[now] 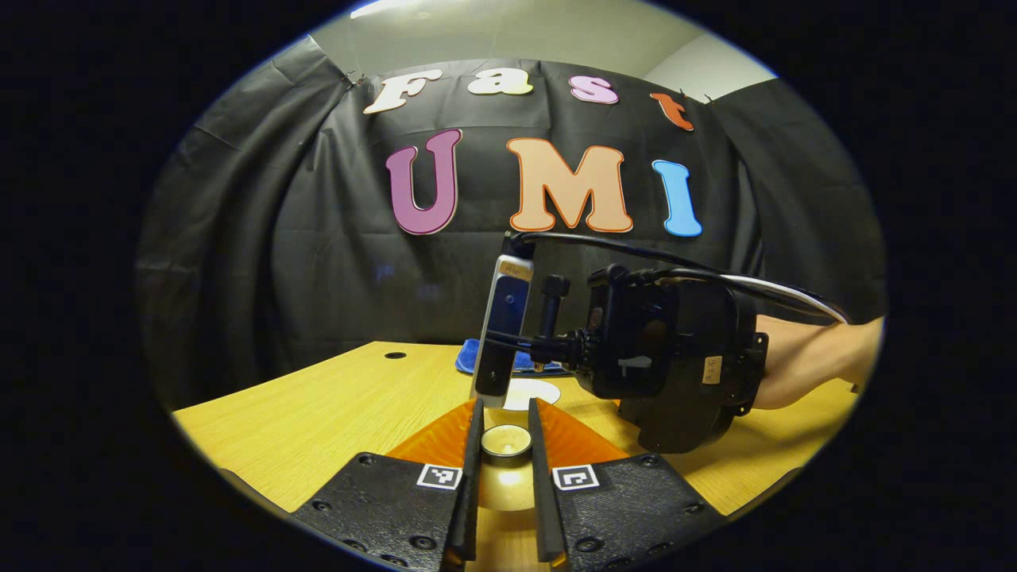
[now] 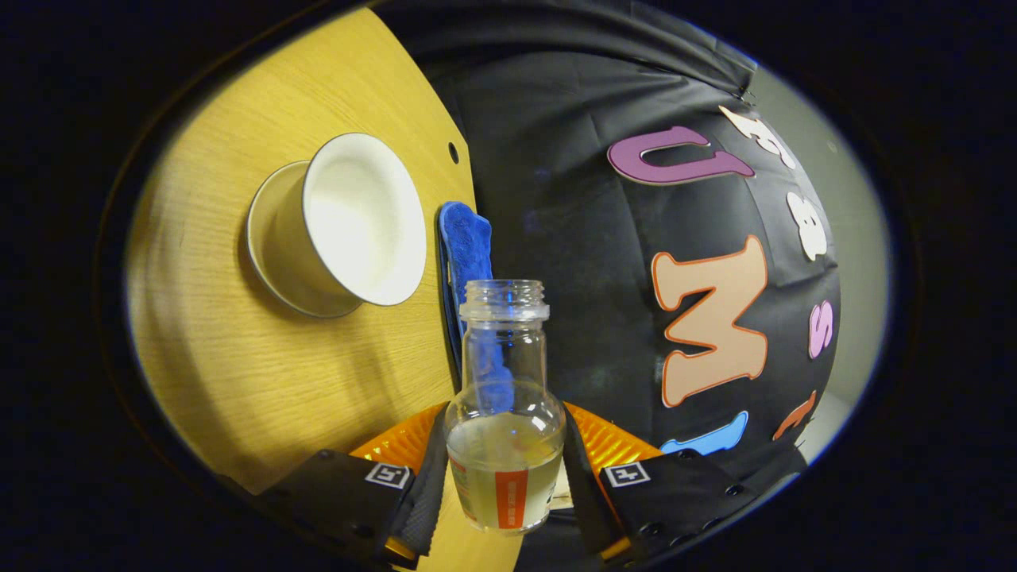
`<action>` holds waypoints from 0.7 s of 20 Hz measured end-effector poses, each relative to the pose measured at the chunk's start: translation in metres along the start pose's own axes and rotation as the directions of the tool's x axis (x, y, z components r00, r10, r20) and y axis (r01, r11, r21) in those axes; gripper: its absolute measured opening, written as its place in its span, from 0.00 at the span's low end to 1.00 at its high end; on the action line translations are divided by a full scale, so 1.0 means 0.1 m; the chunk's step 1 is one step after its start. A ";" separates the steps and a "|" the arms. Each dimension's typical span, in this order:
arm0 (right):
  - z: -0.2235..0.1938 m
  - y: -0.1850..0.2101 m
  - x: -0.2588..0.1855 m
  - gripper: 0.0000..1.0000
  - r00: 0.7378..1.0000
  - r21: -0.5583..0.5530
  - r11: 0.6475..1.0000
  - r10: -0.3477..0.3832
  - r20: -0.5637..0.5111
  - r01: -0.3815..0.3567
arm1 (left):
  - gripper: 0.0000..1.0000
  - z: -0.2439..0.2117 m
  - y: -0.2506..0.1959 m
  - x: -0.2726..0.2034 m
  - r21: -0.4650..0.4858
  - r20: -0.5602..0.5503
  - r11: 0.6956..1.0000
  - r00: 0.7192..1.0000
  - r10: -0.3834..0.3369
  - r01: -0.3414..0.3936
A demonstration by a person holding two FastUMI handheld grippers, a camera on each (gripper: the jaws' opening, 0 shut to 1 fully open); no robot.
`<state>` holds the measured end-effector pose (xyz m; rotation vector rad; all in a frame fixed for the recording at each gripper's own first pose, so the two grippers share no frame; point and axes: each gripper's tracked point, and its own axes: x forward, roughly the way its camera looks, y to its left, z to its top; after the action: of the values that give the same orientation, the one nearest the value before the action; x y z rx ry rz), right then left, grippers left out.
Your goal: Open the teacup lid with one hand, grasp the water bottle and pour water into the teacup with the other hand; after pouring, place the water bottle on the coaster and then close the teacup lid.
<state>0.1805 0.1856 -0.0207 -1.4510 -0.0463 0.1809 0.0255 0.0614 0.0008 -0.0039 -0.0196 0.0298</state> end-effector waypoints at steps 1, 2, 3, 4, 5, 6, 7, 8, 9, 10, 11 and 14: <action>-0.01 0.00 0.02 0.74 1.000 -0.027 1.000 0.001 0.002 -0.001 | 0.27 -0.01 0.00 0.02 -0.001 0.004 1.000 1.000 0.001 -0.001; 0.01 -0.02 0.01 0.74 1.000 -0.059 0.998 -0.008 0.004 0.008 | 0.27 0.01 -0.01 0.01 0.001 0.004 1.000 1.000 0.000 0.000; 0.03 -0.01 0.02 0.73 1.000 -0.085 0.996 -0.016 0.010 0.016 | 0.27 0.00 0.00 0.01 0.000 0.001 1.000 1.000 0.005 -0.005; 0.03 0.00 0.00 0.74 1.000 -0.101 0.995 -0.015 0.014 0.016 | 0.27 0.00 0.02 -0.01 -0.001 0.001 1.000 1.000 0.010 -0.010; 0.02 0.00 0.00 0.73 1.000 -0.119 0.993 -0.009 0.018 0.011 | 0.27 0.00 0.05 -0.02 0.001 0.001 1.000 1.000 0.018 -0.018; 0.04 -0.02 -0.02 0.73 1.000 -0.136 0.991 -0.014 0.024 0.017 | 0.27 -0.01 0.10 -0.04 0.001 0.000 1.000 1.000 0.030 -0.030; 0.03 -0.02 0.00 0.72 0.999 -0.153 0.988 -0.021 0.027 0.025 | 0.27 0.00 0.14 -0.06 0.001 0.001 0.999 0.999 0.036 -0.036; 0.04 -0.02 -0.01 0.72 0.999 -0.165 0.986 -0.022 0.031 0.027 | 0.27 0.00 0.18 -0.09 0.001 0.002 0.999 0.999 0.040 -0.040; 0.05 -0.01 -0.01 0.72 0.999 -0.177 0.984 -0.023 0.037 0.029 | 0.27 0.01 0.21 -0.11 0.001 0.001 0.999 0.999 0.046 -0.046; 0.07 -0.02 -0.02 0.73 0.999 -0.190 0.981 -0.025 0.041 0.032 | 0.27 0.00 0.25 -0.14 0.001 0.001 0.999 0.999 0.049 -0.049; 0.08 -0.02 -0.03 0.72 0.998 -0.203 0.978 -0.029 0.048 0.038 | 0.27 -0.01 0.27 -0.17 0.001 0.003 0.999 0.999 0.050 -0.050; 0.12 -0.01 -0.05 0.73 0.998 -0.221 0.974 -0.030 0.059 0.043 | 0.27 0.00 0.34 -0.24 0.002 0.003 0.998 0.998 0.062 -0.062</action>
<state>0.1737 0.1961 -0.0181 -1.6675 -0.1422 0.1903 0.0005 0.0950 0.0006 -0.0019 -0.0224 0.0915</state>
